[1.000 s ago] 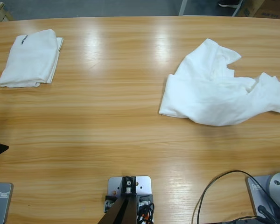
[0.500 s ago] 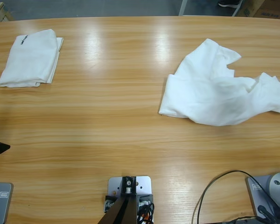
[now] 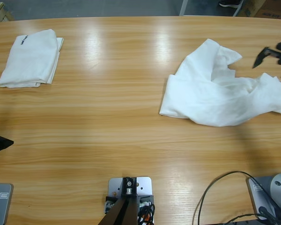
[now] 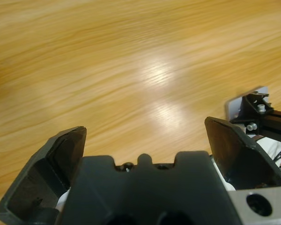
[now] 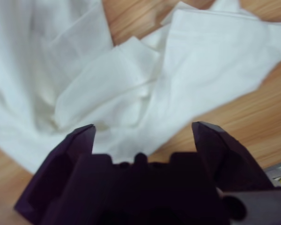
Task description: Fold clothes
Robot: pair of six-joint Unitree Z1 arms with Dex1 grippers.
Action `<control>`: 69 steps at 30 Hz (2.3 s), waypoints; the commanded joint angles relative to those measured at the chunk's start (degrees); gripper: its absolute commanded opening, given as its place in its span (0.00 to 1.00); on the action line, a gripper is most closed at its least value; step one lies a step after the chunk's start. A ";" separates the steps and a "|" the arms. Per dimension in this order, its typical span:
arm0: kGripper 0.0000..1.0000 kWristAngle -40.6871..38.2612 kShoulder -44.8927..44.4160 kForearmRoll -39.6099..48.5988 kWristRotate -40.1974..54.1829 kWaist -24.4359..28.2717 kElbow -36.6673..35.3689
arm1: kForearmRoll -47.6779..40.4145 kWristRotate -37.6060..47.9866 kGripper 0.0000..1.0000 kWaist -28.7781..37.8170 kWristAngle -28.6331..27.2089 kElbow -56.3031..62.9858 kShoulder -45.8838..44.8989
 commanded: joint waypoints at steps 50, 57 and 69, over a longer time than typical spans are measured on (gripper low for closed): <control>0.98 -13.25 47.02 -7.57 7.48 -8.82 -48.25 | 27.34 38.27 0.87 39.94 10.31 17.71 -10.12; 0.95 -17.11 49.37 -5.27 9.26 -8.82 -49.53 | 32.72 38.07 1.00 39.94 -2.88 6.76 -17.57; 0.96 -18.75 68.71 11.37 78.81 -11.14 -79.98 | 24.69 16.68 1.00 40.46 -14.32 5.00 -23.74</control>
